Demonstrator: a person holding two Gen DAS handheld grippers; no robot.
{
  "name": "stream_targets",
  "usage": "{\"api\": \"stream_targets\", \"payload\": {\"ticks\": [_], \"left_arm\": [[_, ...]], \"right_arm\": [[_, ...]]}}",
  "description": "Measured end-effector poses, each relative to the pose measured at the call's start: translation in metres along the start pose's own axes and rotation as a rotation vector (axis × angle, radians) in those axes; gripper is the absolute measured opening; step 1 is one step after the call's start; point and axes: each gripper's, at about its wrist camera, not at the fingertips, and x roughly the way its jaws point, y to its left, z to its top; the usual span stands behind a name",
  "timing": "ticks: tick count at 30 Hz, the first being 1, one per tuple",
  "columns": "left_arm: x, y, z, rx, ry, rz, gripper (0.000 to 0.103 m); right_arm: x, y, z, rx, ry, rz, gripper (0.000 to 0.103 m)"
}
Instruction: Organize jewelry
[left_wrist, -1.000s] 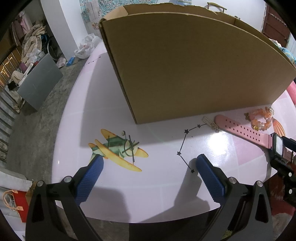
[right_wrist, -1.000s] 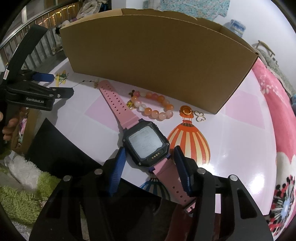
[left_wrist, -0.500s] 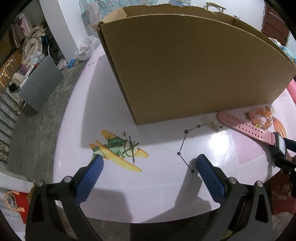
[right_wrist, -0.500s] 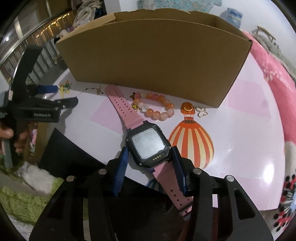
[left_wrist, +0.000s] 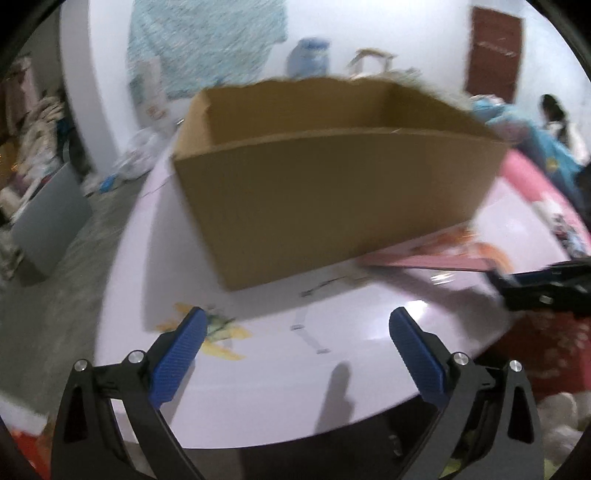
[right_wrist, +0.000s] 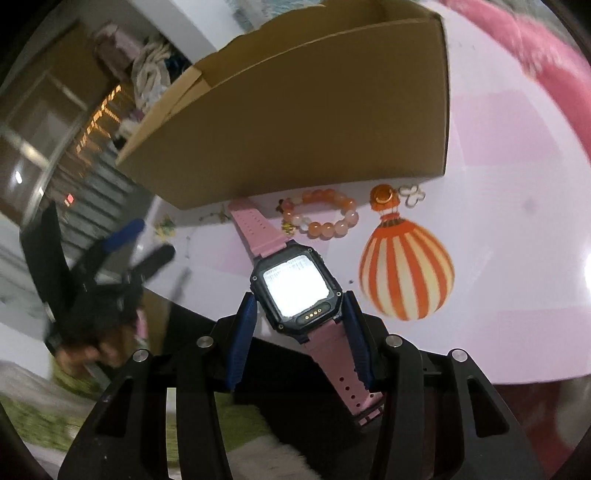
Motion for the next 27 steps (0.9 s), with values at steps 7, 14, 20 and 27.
{"api": "stream_targets", "payload": {"ticks": [7, 14, 20, 27], "left_arm": [[0.009, -0.05, -0.006, 0.279, -0.05, 0.012, 0.062], [0.026, -0.091, -0.007, 0.592, -0.067, 0.006, 0.045], [0.037, -0.109, -0.006, 0.693, -0.039, -0.014, 0.029], [0.048, -0.106, 0.015, 0.573, 0.043, -0.1, 0.01]], "right_arm": [[0.005, -0.006, 0.007, 0.064, 0.044, 0.07, 0.044], [-0.007, -0.022, 0.012, 0.045, 0.098, 0.123, 0.044], [-0.005, -0.029, 0.022, -0.008, 0.138, 0.183, 0.044], [-0.002, -0.043, 0.031, -0.042, 0.151, 0.261, 0.041]]}}
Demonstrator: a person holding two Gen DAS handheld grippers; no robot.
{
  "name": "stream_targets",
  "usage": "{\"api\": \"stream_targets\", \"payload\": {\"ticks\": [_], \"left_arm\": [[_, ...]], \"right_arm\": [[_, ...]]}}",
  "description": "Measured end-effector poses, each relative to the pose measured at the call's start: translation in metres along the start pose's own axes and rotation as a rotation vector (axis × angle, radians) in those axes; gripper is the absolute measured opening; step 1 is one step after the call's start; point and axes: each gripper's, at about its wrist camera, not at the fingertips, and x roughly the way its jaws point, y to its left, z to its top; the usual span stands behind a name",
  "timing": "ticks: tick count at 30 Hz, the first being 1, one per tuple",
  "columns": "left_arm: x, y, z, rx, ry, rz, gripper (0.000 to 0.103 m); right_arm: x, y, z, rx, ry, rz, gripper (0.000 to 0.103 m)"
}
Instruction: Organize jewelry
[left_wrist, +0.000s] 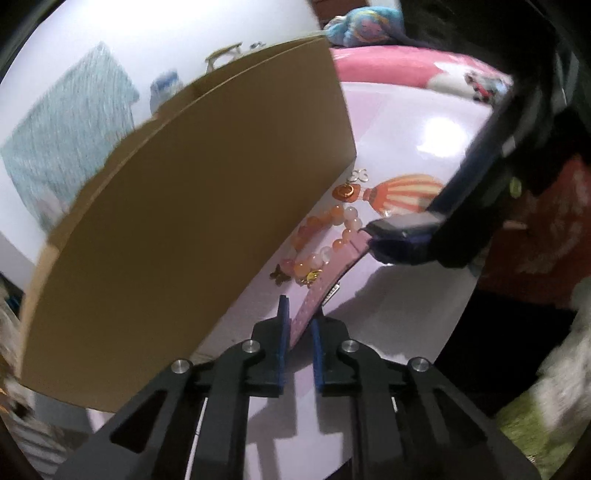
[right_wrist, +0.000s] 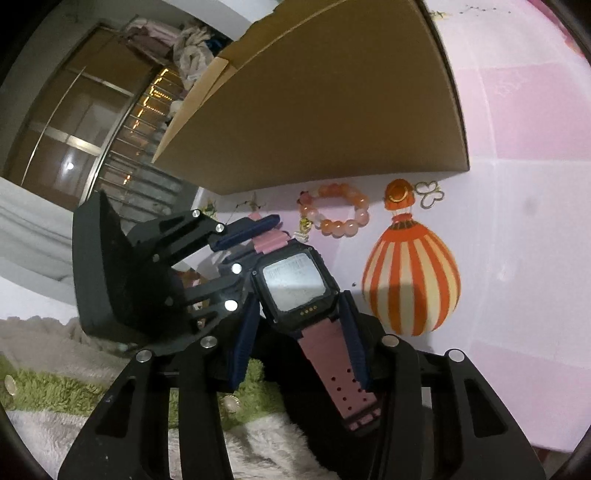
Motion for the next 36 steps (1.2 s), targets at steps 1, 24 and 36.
{"api": "stream_targets", "payload": {"ticks": [1, 24, 36], "left_arm": [[0.001, 0.008, 0.003, -0.062, 0.019, -0.055, 0.009], [0.022, 0.055, 0.016, -0.424, 0.195, -0.327, 0.008], [0.006, 0.041, 0.013, -0.338, 0.105, -0.244, 0.008]], "right_arm": [[0.0, -0.002, 0.0, 0.002, -0.002, 0.01, 0.041], [-0.011, 0.042, -0.06, -0.323, -0.114, -0.402, 0.04], [-0.017, 0.059, -0.075, -0.308, -0.224, -0.602, 0.001]]}}
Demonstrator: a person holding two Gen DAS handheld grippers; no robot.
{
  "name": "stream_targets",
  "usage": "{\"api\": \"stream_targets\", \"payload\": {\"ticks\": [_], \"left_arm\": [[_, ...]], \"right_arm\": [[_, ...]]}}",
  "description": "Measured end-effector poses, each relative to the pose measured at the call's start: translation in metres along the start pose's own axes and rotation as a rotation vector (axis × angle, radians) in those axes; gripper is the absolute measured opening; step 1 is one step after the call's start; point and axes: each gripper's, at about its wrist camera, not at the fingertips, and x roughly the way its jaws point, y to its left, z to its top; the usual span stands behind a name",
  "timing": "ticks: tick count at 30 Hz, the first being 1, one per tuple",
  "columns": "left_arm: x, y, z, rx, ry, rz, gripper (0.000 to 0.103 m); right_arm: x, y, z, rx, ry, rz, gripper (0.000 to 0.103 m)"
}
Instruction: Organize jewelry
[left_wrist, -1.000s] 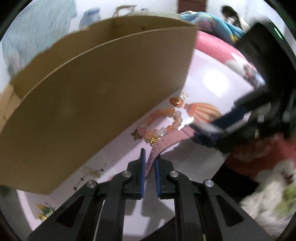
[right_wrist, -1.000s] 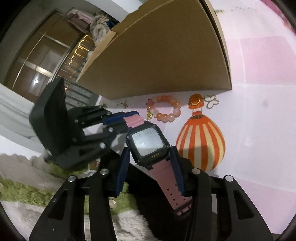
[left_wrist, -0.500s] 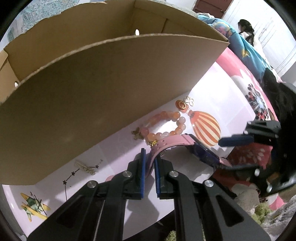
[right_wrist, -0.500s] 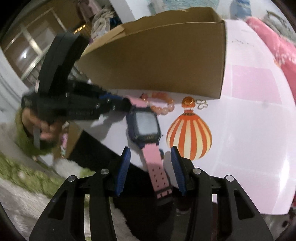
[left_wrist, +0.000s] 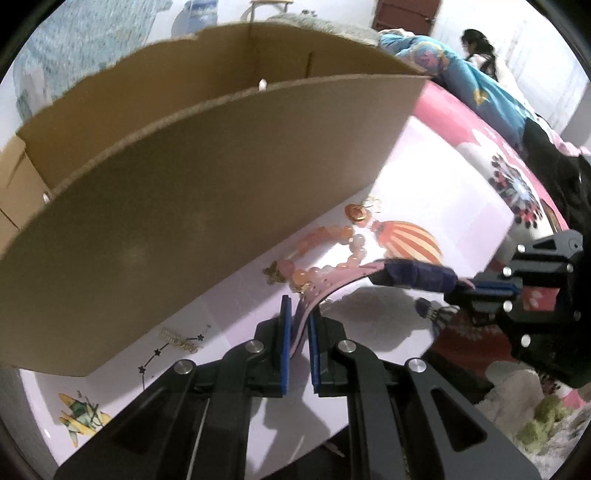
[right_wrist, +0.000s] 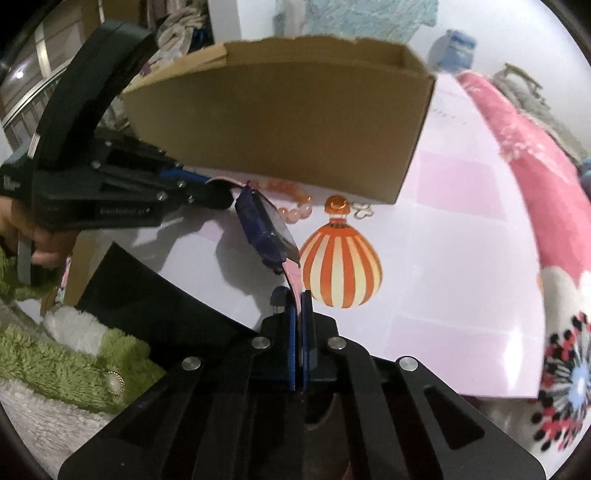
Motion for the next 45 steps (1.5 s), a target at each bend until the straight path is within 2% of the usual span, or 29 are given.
{"api": "stream_targets", "payload": {"ticks": [5, 10, 15, 17, 21, 23, 26, 28, 31, 33, 36, 38, 45], "left_arm": [[-0.029, -0.015, -0.003, 0.024, -0.073, 0.007, 0.006], [-0.079, -0.027, -0.001, 0.043, -0.198, 0.009, 0.005], [-0.13, -0.024, 0.012, 0.049, -0.328, 0.035, 0.005], [-0.143, -0.019, 0.021, 0.044, -0.367, 0.043, 0.005], [-0.158, 0.008, 0.044, 0.015, -0.404, 0.059, 0.004], [-0.155, 0.026, 0.054, -0.029, -0.384, 0.04, 0.004], [-0.135, 0.065, 0.075, -0.128, -0.313, -0.02, 0.004], [-0.116, 0.087, 0.086, -0.175, -0.252, -0.043, 0.004], [-0.086, 0.109, 0.098, -0.221, -0.163, -0.068, 0.004], [-0.062, 0.125, 0.104, -0.271, -0.08, -0.111, 0.004], [-0.038, 0.139, 0.109, -0.318, -0.001, -0.14, 0.004], [-0.024, 0.15, 0.112, -0.352, 0.049, -0.161, 0.004], [0.014, 0.167, 0.121, -0.44, 0.209, -0.229, 0.005]], "right_arm": [[-0.022, 0.013, 0.004, 0.02, -0.073, -0.05, 0.001], [-0.059, 0.017, 0.015, 0.01, -0.184, -0.096, 0.001], [-0.093, 0.02, 0.044, -0.043, -0.321, -0.118, 0.001], [-0.096, 0.022, 0.067, -0.075, -0.364, -0.11, 0.001], [-0.086, 0.012, 0.111, -0.106, -0.369, -0.021, 0.001], [-0.071, 0.002, 0.138, -0.114, -0.333, 0.03, 0.001], [-0.047, -0.011, 0.165, -0.11, -0.241, 0.109, 0.001], [-0.017, -0.022, 0.187, -0.09, -0.129, 0.177, 0.001], [0.014, -0.027, 0.203, -0.066, 0.009, 0.223, 0.001], [0.044, -0.031, 0.216, -0.067, 0.114, 0.235, 0.001], [0.074, -0.033, 0.228, -0.083, 0.212, 0.221, 0.001], [0.086, -0.031, 0.234, -0.116, 0.246, 0.196, 0.001], [0.111, -0.032, 0.255, -0.209, 0.292, 0.096, 0.007]]}}
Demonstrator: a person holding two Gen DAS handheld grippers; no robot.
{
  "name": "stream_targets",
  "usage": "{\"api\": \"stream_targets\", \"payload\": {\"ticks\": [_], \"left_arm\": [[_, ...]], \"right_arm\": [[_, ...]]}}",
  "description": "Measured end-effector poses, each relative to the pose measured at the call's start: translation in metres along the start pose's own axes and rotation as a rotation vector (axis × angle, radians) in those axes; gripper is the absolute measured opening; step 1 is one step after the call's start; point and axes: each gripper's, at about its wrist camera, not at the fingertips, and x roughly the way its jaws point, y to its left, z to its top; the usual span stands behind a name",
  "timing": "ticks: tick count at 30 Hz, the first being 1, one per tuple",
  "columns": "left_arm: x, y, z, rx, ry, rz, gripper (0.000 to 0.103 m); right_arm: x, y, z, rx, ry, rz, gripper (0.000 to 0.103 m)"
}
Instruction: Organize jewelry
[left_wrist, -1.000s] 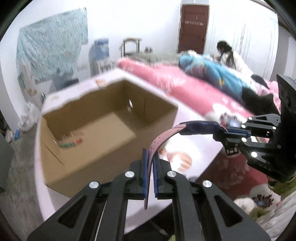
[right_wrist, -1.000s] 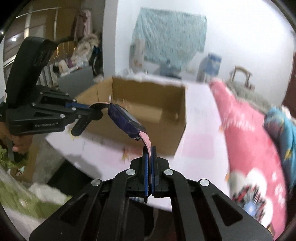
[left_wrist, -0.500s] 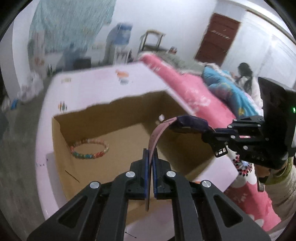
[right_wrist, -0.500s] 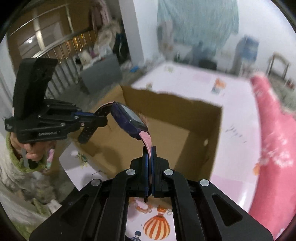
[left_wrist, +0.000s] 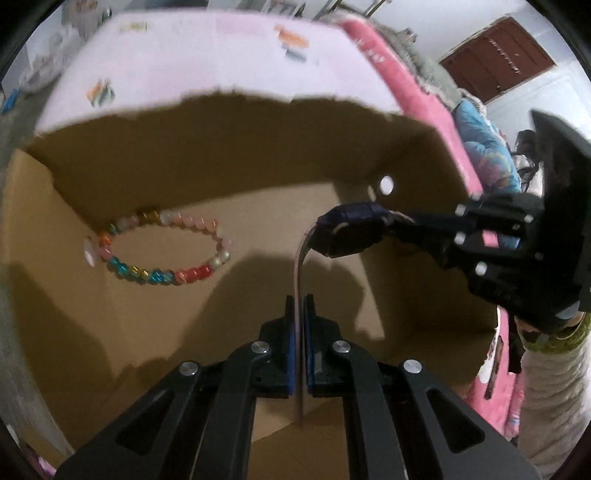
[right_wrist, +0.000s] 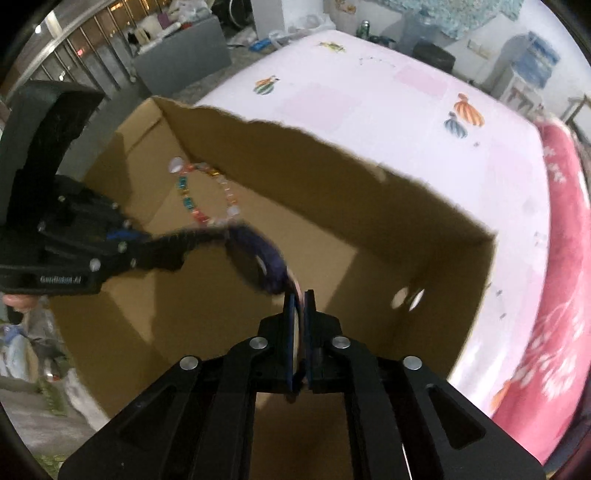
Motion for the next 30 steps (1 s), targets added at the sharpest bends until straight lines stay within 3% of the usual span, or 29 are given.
{"api": "stream_targets", "payload": {"ticks": [1, 3, 5, 9, 13, 15, 21, 30], "left_arm": [[0.003, 0.001, 0.001, -0.009, 0.019, -0.005, 0.007], [0.009, 0.002, 0.001, -0.013, 0.041, 0.001, 0.026], [0.007, 0.003, -0.001, -0.016, 0.019, 0.013, 0.031], [-0.003, 0.0, -0.006, -0.001, -0.017, 0.046, 0.042], [-0.024, -0.007, -0.017, 0.048, -0.07, 0.082, 0.055], [-0.037, -0.009, -0.025, 0.06, -0.105, 0.084, 0.058], [-0.077, -0.021, -0.057, 0.114, -0.206, 0.077, 0.068], [-0.137, -0.024, -0.148, 0.139, -0.379, 0.046, 0.089]], "right_arm": [[-0.003, -0.003, 0.002, -0.006, -0.006, -0.028, 0.007], [-0.003, -0.01, 0.009, -0.014, -0.03, -0.056, 0.01], [-0.011, -0.013, 0.009, -0.008, -0.066, -0.089, 0.026], [-0.028, -0.021, 0.003, 0.024, -0.131, -0.091, 0.03], [-0.053, -0.027, -0.006, 0.058, -0.204, -0.109, 0.052], [-0.068, -0.028, -0.015, 0.079, -0.245, -0.106, 0.057], [-0.119, -0.026, -0.058, 0.153, -0.388, -0.095, 0.075], [-0.166, 0.003, -0.152, 0.302, -0.572, -0.065, 0.094]]}}
